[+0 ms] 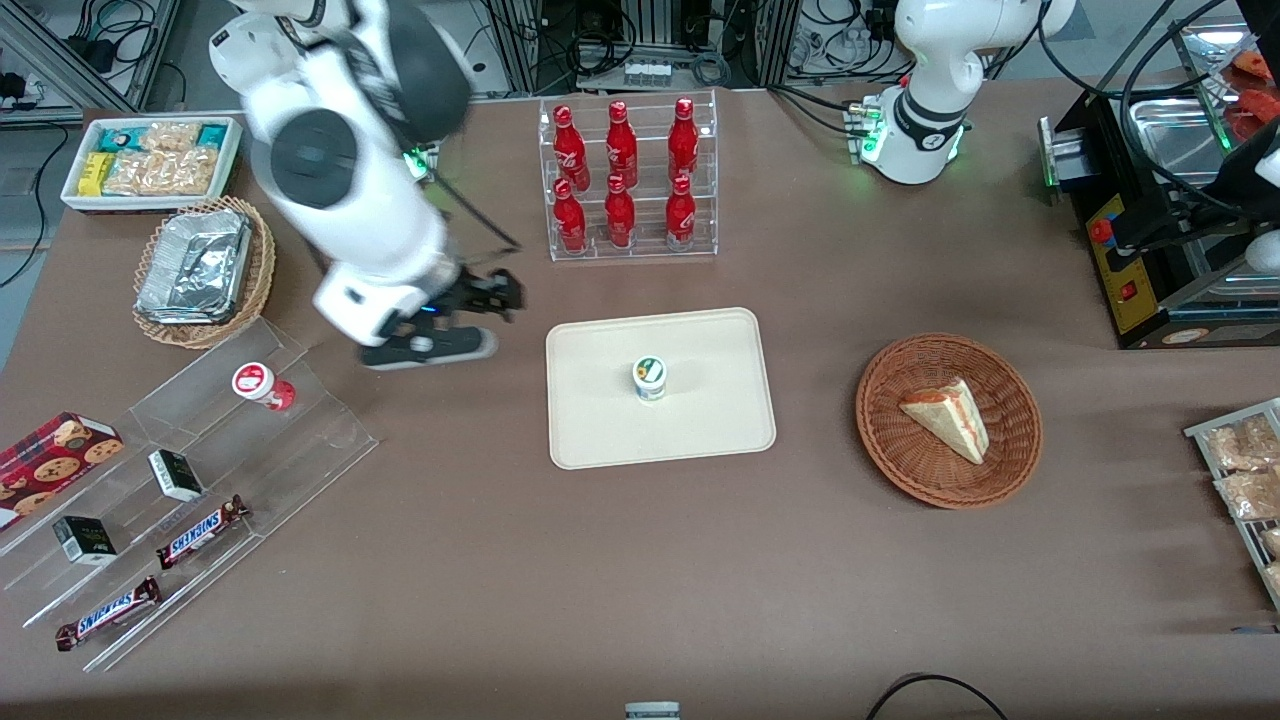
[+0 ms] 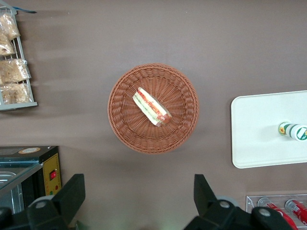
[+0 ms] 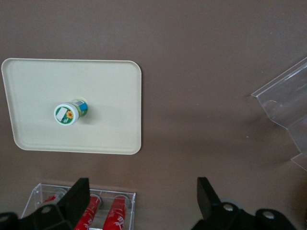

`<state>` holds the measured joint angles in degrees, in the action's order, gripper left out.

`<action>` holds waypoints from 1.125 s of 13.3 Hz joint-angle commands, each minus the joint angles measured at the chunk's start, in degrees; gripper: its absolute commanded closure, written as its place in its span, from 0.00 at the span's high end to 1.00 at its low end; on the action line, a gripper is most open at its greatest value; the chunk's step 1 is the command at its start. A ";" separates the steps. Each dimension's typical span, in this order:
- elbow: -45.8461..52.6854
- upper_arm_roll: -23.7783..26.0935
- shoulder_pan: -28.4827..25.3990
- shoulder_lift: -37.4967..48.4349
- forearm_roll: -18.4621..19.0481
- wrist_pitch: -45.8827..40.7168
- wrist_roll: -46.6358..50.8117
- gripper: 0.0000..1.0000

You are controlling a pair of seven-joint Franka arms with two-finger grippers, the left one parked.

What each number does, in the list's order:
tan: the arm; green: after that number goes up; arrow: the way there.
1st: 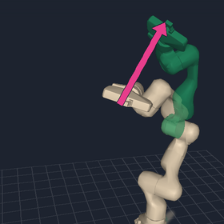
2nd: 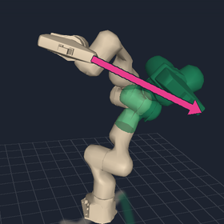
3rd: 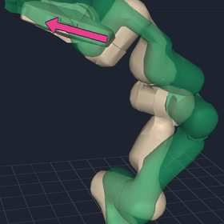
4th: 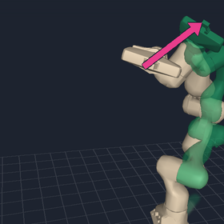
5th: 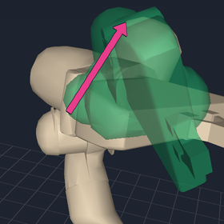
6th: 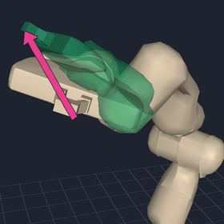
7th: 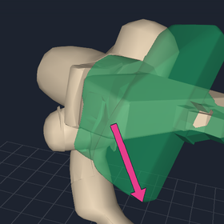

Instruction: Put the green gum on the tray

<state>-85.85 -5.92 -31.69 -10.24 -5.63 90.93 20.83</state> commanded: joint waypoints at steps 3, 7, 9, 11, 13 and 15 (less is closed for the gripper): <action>-2.39 0.38 7.50 7.60 -0.17 -7.25 -6.31 0.99; -1.95 0.38 14.01 10.59 0.36 -11.74 -9.75 0.99; -1.77 0.55 16.91 11.65 0.62 -13.32 -10.11 0.99; -1.16 0.73 20.33 11.74 1.41 -13.94 -10.29 0.99; -0.89 0.82 22.28 11.65 2.99 -14.20 -13.26 0.99; -0.98 1.51 24.90 11.74 3.08 -15.35 -13.89 0.99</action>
<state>-86.60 -5.67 -9.03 0.82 -3.47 76.97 7.80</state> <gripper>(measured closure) 0.004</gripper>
